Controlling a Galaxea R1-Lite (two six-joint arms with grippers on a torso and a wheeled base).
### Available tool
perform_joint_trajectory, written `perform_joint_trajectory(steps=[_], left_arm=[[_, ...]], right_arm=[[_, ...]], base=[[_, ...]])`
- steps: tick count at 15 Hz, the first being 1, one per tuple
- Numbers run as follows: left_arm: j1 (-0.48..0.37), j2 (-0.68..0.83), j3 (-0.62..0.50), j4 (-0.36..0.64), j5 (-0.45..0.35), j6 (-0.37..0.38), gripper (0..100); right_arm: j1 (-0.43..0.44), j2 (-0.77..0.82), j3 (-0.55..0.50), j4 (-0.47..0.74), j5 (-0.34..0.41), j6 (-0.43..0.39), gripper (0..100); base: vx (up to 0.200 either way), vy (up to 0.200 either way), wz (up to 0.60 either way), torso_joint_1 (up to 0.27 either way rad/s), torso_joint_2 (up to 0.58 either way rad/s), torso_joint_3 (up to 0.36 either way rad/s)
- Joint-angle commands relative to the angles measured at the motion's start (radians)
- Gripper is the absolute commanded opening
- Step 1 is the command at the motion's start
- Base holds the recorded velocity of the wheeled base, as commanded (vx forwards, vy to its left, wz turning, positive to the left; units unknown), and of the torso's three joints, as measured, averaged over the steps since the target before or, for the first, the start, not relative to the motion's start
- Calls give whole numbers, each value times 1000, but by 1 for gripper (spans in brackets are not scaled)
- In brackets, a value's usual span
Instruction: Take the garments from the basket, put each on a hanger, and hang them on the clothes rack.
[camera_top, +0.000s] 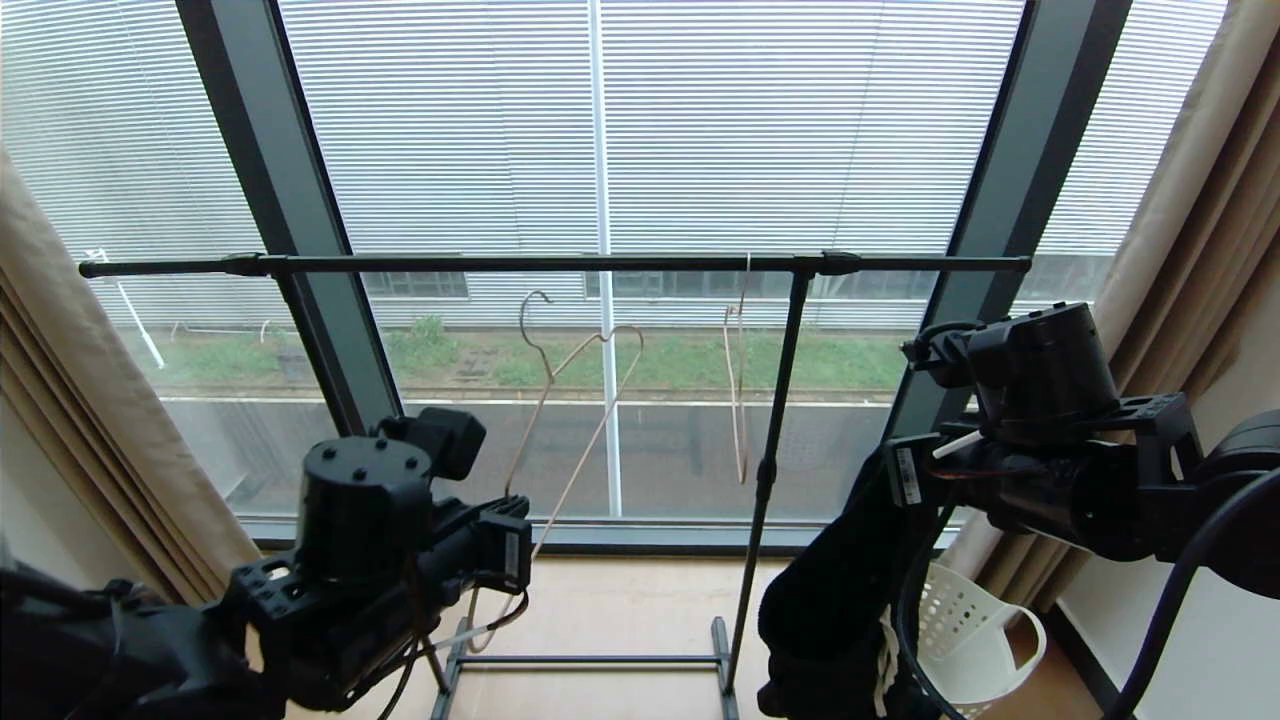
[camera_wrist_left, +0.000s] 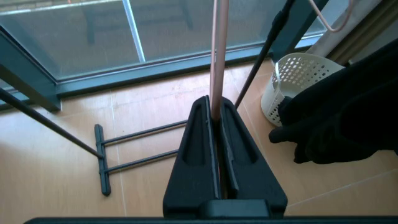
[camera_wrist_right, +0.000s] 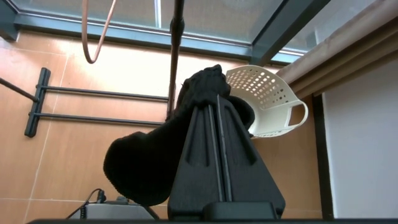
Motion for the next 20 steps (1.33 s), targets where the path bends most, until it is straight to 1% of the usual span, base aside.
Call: perform_joint_trajectory(steps=[1,2,3,4,5,6,8,10,12,14,16,18,20], left_arm=[[-8,-73,238,-228,-26,50,0],[-11,-73,280,-298,-51,57,0],[-20,-70,320,-346,-88,100,0],[-22,-73,329,-352,-94,152,0],[-22,-72,334,-354,-97,169,0],[-23,-67,330,-354,-104,169,0],[-25,-78,341,-354,-187,171,0],[-49,-112,369,-354,-249,175,0],[-78,-113,399,-354,-302,180,0],[-104,-112,413,-354,-316,180,0],[-133,-113,427,-354,-319,183,0],[-160,-109,438,-354,-333,195,0],[-187,-106,456,-354,-348,217,0]], right_arm=[[8,-8,0,0,-21,-3,0],[8,-2,-4,-1,-37,-12,0],[9,-5,-6,-1,-43,-22,0],[9,-7,-12,-3,-46,-28,0],[9,-8,-9,-1,-47,-28,0],[9,-7,-9,-1,-60,-28,0],[20,-4,-9,-3,-98,-28,0],[23,-2,-9,-3,-107,-28,0],[24,1,-9,-1,-127,-28,0],[23,2,-9,-3,-150,-28,0],[23,7,-14,-13,-156,-28,0],[24,10,-14,-30,-158,-28,0],[41,25,-14,-61,-187,-28,0]], base=[[0,0,0,0,0,0],[0,0,0,0,0,0],[0,0,0,0,0,0],[0,0,0,0,0,0],[0,0,0,0,0,0],[0,0,0,0,0,0],[0,0,0,0,0,0],[0,0,0,0,0,0],[0,0,0,0,0,0],[0,0,0,0,0,0],[0,0,0,0,0,0],[0,0,0,0,0,0],[0,0,0,0,0,0]])
